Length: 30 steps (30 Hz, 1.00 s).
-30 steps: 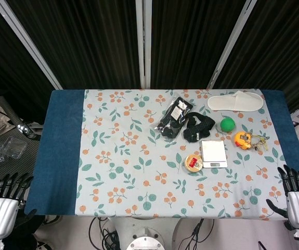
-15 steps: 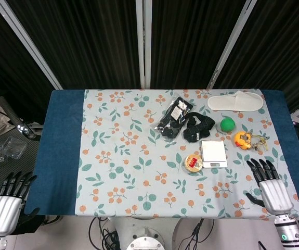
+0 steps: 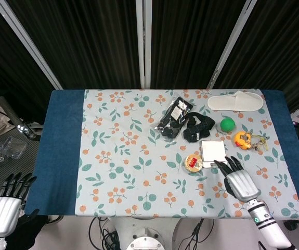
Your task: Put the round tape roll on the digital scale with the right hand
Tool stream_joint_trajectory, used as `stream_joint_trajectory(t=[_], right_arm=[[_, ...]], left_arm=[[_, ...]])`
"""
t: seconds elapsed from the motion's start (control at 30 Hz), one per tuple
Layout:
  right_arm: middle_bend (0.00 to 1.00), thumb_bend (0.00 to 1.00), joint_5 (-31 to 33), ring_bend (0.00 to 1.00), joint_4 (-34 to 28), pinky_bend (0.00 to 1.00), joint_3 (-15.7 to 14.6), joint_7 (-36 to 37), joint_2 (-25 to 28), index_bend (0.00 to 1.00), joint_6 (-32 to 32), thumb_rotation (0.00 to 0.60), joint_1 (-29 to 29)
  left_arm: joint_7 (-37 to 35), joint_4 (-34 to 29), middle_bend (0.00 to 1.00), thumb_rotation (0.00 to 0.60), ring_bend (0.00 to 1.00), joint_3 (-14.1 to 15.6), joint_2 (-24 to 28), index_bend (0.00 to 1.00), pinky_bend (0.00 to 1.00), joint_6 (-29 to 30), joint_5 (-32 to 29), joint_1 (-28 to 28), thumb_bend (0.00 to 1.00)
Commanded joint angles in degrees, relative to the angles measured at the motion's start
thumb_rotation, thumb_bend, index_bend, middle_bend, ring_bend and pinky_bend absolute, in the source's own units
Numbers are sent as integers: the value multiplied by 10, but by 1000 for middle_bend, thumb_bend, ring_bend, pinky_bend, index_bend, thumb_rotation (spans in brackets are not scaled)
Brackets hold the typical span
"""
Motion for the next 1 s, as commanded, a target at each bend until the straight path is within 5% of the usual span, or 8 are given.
stream_joint_trajectory(t=[0.03,1.0], right_arm=[[190,813,10,0,0,0,1,-10,-12,0,-21,600,15],[199,852,55,0,17,0,-9,-15,-53,0,-55,600,54]], left_arm=[[-1,0,85,600,0,0,0,141,31,1,1,0,96],[-13,12,84,600,0,3,-2,141,31,6,-2,3,96]])
